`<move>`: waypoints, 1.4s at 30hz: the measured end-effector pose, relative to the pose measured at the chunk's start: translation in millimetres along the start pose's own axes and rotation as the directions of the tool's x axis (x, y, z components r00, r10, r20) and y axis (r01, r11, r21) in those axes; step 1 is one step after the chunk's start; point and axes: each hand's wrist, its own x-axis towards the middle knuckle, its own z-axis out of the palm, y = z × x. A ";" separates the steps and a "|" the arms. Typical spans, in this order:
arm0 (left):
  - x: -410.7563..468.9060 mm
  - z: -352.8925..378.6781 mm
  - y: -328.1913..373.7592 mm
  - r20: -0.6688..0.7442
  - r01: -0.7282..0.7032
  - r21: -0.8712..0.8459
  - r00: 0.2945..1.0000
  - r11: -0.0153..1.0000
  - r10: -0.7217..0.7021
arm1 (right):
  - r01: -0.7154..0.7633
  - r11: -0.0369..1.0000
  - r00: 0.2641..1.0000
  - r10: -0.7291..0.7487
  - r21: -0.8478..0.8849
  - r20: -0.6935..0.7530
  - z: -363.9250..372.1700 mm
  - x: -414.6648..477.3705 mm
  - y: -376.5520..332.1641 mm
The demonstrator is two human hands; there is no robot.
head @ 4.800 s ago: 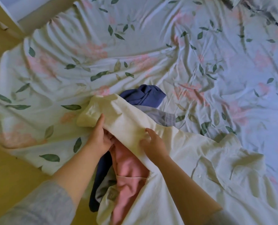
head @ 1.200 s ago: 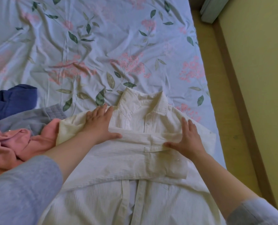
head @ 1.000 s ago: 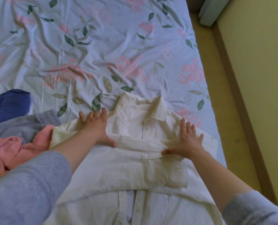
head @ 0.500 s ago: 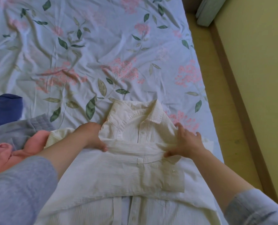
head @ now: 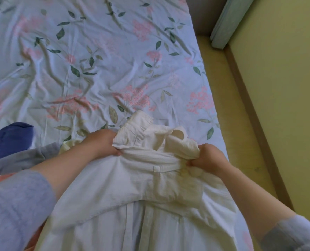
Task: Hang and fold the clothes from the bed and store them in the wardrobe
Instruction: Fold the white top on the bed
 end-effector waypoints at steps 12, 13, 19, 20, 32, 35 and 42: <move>49.0 -173.5 58.8 -0.570 -0.042 0.137 0.813 0.990 0.114 | 0.121 0.989 0.825 -0.150 -0.089 -0.545 -169.7 57.6 -63.7; 54.0 -177.8 58.7 -0.566 -0.029 0.176 0.815 0.984 0.125 | 0.121 0.988 0.824 -0.153 -0.094 -0.545 -171.9 62.5 -64.8; 80.4 -156.8 46.0 -0.541 -0.056 0.229 0.823 0.972 0.175 | 0.109 0.981 0.827 -0.180 -0.163 -0.532 -148.1 89.1 -53.9; 82.2 -153.7 43.9 -0.558 -0.071 0.229 0.808 0.971 0.190 | 0.116 0.978 0.818 -0.192 -0.171 -0.542 -145.4 92.0 -52.5; 47.9 -131.0 40.0 -0.698 -0.229 0.264 0.625 0.937 0.349 | 0.325 0.893 0.568 -0.447 -0.311 -0.691 -119.9 75.1 -31.1; 16.7 -99.4 36.1 -0.686 -0.266 0.322 0.595 0.908 0.418 | 0.376 0.847 0.511 -0.527 -0.375 -0.679 -86.4 45.2 -11.2; -49.9 49.1 -11.7 -0.167 -0.112 0.365 0.969 0.924 0.184 | 0.224 0.941 0.959 -0.259 -0.254 -0.113 32.4 -33.3 66.8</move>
